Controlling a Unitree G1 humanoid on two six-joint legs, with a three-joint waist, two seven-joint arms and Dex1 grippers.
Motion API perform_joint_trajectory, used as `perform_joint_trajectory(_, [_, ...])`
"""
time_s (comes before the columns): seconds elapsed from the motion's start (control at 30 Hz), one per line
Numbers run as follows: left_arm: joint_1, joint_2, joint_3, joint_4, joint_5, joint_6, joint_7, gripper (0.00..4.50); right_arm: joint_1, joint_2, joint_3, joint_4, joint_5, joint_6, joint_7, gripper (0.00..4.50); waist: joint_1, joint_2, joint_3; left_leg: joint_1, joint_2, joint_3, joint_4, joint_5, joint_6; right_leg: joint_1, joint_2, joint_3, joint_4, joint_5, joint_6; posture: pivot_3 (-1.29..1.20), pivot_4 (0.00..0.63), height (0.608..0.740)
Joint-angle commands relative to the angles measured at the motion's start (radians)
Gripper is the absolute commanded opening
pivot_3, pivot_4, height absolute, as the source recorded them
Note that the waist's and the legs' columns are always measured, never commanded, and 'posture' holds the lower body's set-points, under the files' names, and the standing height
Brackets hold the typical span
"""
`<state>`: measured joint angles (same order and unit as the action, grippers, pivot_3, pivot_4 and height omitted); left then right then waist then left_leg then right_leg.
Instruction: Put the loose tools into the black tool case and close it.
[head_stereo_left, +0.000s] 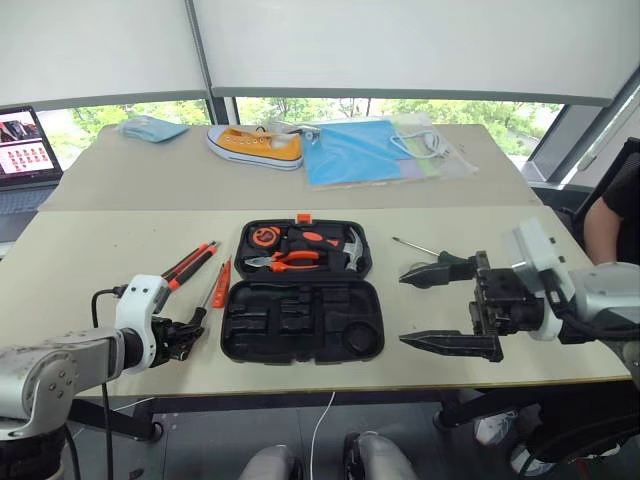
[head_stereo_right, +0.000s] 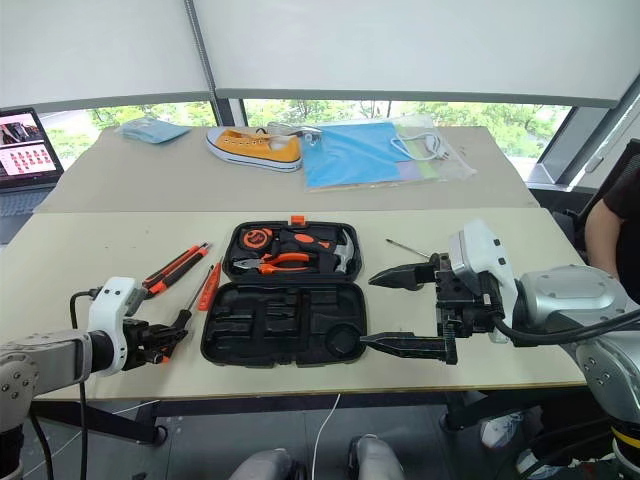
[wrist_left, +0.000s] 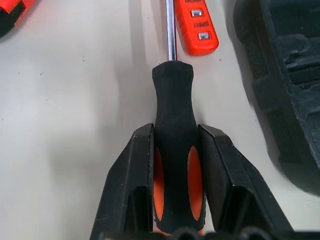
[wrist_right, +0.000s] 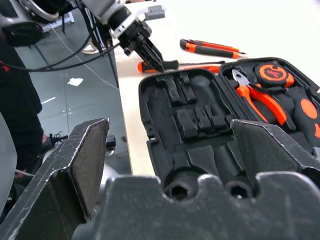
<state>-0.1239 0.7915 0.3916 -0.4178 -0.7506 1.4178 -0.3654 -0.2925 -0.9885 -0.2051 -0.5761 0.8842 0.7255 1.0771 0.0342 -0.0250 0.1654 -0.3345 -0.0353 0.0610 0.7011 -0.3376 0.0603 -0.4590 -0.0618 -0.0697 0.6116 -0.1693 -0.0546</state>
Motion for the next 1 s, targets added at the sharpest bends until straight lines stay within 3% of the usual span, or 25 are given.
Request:
perform_joint_trajectory(0.03, [-0.026,0.118,0.045,-0.001,0.009,-0.088,-0.107,0.86,0.006,-0.010,-0.013,-0.002,0.001,-0.016,0.016,4.50,0.002,-0.002,0.001,0.000,0.000,0.000,0.000,0.000,0.000,0.000,0.000,0.000,0.000,0.000,0.000,0.00,0.150,0.718])
perform_joint_trajectory(0.23, [-0.085,0.289,-0.064,0.023,0.062,-0.365,-0.371,0.86,0.014,-0.014,-0.011,0.001,-0.004,-0.008,0.018,4.50,0.007,-0.002,0.002,-0.001,0.000,0.000,0.001,0.000,-0.001,0.000,-0.001,-0.001,-0.001,0.000,0.000,0.00,0.150,0.718])
perform_joint_trajectory(0.33, [-0.198,0.356,-0.230,0.068,0.145,-0.634,-0.647,0.86,0.016,-0.009,-0.011,-0.005,-0.016,-0.015,0.006,4.50,0.009,-0.002,0.002,-0.002,0.000,0.000,0.002,0.000,-0.001,0.000,-0.001,-0.001,-0.001,0.000,0.000,0.00,0.150,0.718])
perform_joint_trajectory(0.43, [-0.304,0.363,-0.375,0.153,0.246,-0.809,-0.800,0.86,0.012,-0.006,-0.010,-0.005,-0.019,-0.016,0.000,4.50,0.006,-0.001,0.002,-0.002,0.000,0.000,0.002,0.000,-0.001,0.000,-0.001,-0.001,-0.001,0.000,-0.001,0.00,0.150,0.718])
perform_joint_trajectory(0.5, [-0.404,0.328,-0.476,0.246,0.325,-0.903,-0.875,0.86,0.005,-0.003,-0.006,-0.004,-0.022,-0.016,-0.008,4.50,0.003,-0.001,0.002,-0.002,0.000,0.001,0.002,0.000,-0.001,0.000,-0.001,-0.002,-0.001,0.000,-0.001,0.00,0.150,0.718])
perform_joint_trajectory(0.67, [-0.690,0.126,-0.730,0.615,0.581,-1.201,-1.021,0.86,0.018,0.014,-0.016,-0.027,-0.031,-0.002,-0.074,4.50,0.010,-0.001,0.002,-0.003,0.000,0.001,0.005,0.005,0.008,0.000,0.001,-0.003,0.000,-0.001,-0.002,0.00,0.150,0.718])
perform_joint_trajectory(0.83, [-0.782,0.011,-0.778,0.826,0.662,-1.364,-1.091,0.86,0.054,0.015,-0.042,-0.057,-0.020,0.013,-0.123,4.50,-0.002,-0.002,0.002,-0.011,0.001,0.001,0.012,0.003,0.013,-0.003,0.001,-0.003,0.000,0.000,0.000,0.00,0.150,0.718])
perform_joint_trajectory(1.0, [-0.805,-0.037,-0.791,0.940,0.732,-1.464,-1.115,0.86,0.075,0.014,-0.053,-0.076,-0.009,0.018,-0.157,4.50,-0.004,-0.002,0.002,-0.020,0.001,0.001,0.016,0.002,0.015,-0.011,0.000,-0.004,0.001,0.002,0.001,0.00,0.150,0.718])
